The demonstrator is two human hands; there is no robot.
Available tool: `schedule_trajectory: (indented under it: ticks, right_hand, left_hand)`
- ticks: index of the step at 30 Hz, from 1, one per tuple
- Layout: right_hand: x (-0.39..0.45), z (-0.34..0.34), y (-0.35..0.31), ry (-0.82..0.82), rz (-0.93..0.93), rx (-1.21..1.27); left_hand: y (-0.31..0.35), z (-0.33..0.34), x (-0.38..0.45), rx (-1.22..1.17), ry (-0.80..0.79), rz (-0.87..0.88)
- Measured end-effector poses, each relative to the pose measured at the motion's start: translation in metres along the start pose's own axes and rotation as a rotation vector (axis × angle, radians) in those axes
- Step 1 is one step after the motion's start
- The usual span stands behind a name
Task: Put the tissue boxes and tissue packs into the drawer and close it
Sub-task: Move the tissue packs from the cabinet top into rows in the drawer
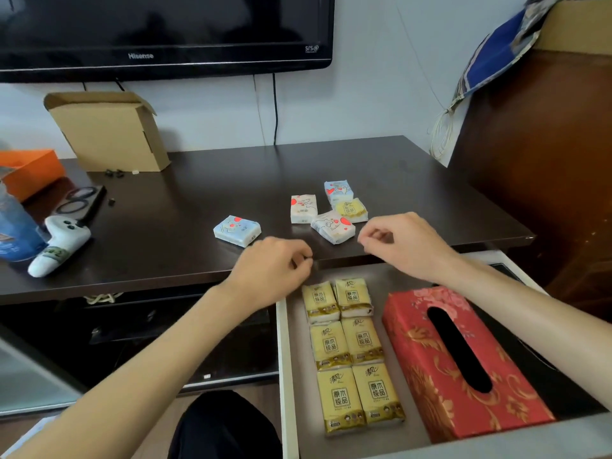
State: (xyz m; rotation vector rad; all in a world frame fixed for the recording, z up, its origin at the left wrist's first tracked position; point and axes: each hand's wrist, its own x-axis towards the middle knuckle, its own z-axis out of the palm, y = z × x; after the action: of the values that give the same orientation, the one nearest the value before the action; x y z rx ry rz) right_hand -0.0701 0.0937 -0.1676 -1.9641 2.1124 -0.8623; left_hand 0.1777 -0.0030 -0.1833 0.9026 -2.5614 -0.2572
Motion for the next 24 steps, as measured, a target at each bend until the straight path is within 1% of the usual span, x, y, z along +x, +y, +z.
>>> schedule_trajectory:
  ticks: [3, 5, 8, 10, 14, 17, 24]
  right_hand:
    - [0.028, -0.009, 0.001, 0.039, 0.035, 0.014]
    - [0.046, -0.009, 0.004, 0.003, 0.072, -0.008]
    - [0.072, -0.002, 0.01, -0.094, 0.09, -0.145]
    - [0.085, 0.004, 0.014, -0.133, 0.106, -0.194]
    - [0.1, 0.018, 0.022, -0.181, 0.112, -0.22]
    - [0.101, 0.024, 0.029, -0.178, 0.101, -0.248]
    - [0.093, 0.017, 0.041, -0.162, 0.077, -0.261]
  left_hand:
    - [-0.006, -0.02, 0.026, -0.046, 0.082, -0.067]
    - [-0.012, -0.025, 0.048, -0.005, 0.077, -0.086]
    - [-0.022, -0.022, 0.08, 0.045, -0.022, -0.105]
    - [-0.028, -0.018, 0.101, 0.064, -0.106, -0.117]
    - [-0.039, -0.005, 0.133, 0.109, -0.291, -0.1]
    - [-0.048, 0.005, 0.144, 0.122, -0.368, -0.109]
    - [-0.059, 0.008, 0.146, 0.103, -0.298, -0.106]
